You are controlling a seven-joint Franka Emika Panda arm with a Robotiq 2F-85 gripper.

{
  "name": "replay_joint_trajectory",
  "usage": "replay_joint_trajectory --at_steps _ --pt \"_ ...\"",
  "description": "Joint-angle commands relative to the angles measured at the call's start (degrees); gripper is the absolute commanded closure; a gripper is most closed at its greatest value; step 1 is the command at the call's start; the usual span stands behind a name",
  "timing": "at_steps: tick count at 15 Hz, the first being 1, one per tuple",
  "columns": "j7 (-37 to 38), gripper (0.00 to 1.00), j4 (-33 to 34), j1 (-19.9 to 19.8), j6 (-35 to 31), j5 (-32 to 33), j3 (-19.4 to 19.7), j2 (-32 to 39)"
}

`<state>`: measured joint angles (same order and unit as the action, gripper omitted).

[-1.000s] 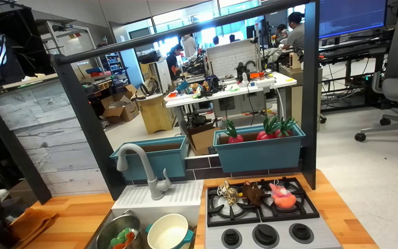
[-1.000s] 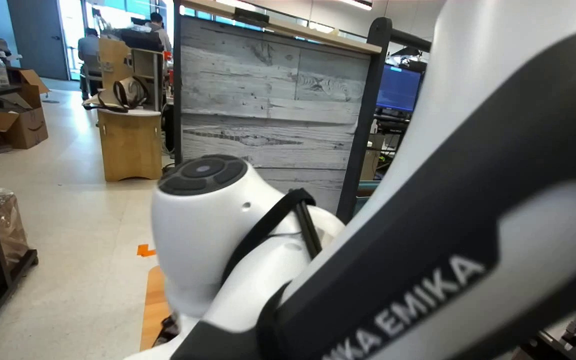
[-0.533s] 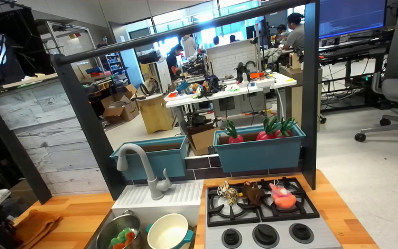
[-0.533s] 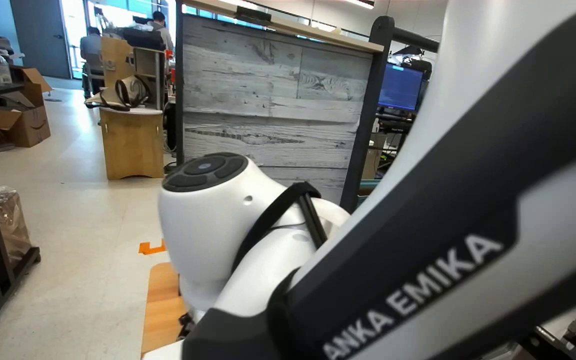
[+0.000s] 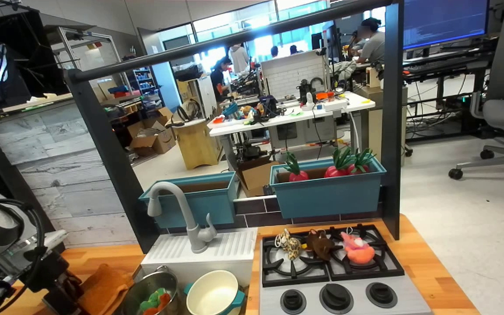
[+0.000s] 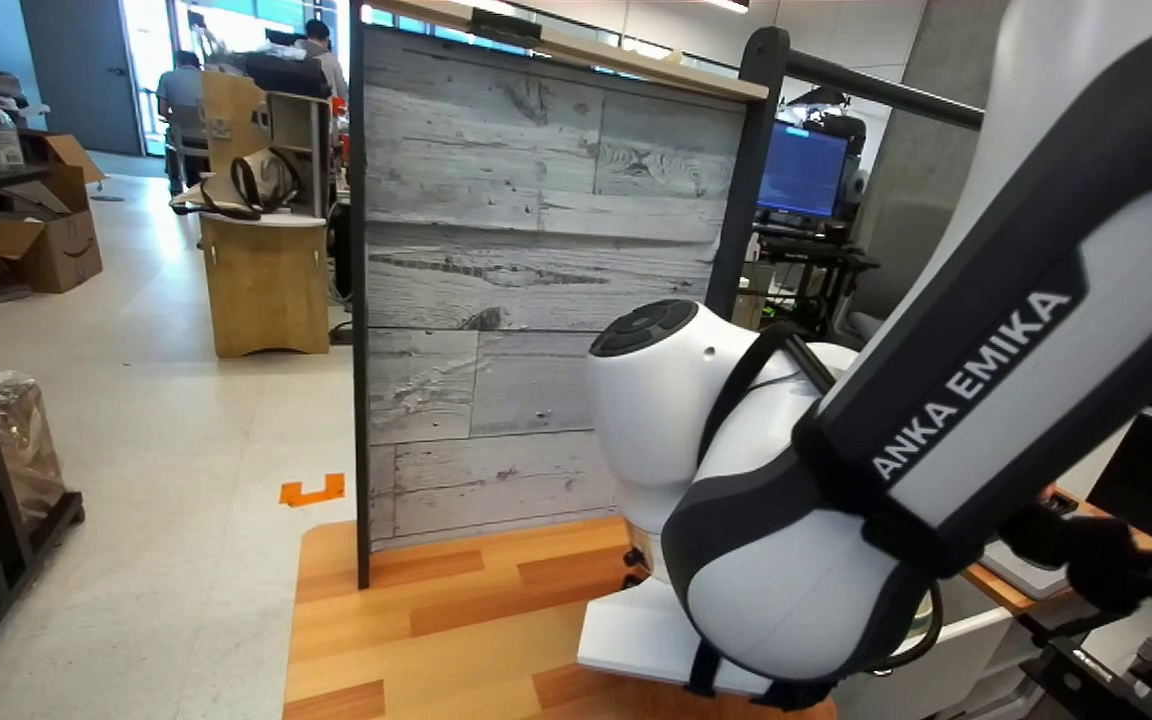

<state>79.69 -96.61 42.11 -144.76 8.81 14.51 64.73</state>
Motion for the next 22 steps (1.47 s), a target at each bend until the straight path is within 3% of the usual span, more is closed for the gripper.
replay_joint_trajectory --at_steps 1,7,9,12,18,22 --pt "-0.82 0.00 1.34 -1.39 0.00 0.36 -2.99 0.55" --pt "-0.41 0.00 12.74 -1.71 -1.70 -2.77 -10.10 3.01" --pt "-0.01 0.00 16.36 -2.08 -2.16 -4.01 -10.89 4.58" --pt "2.19 0.00 18.88 -3.24 -2.34 -4.85 -8.16 7.69" --pt "10.84 0.00 10.93 -9.18 -4.76 -4.96 -1.09 7.09" --pt "10.27 0.00 14.13 -8.89 -6.37 -2.49 -1.97 9.12"
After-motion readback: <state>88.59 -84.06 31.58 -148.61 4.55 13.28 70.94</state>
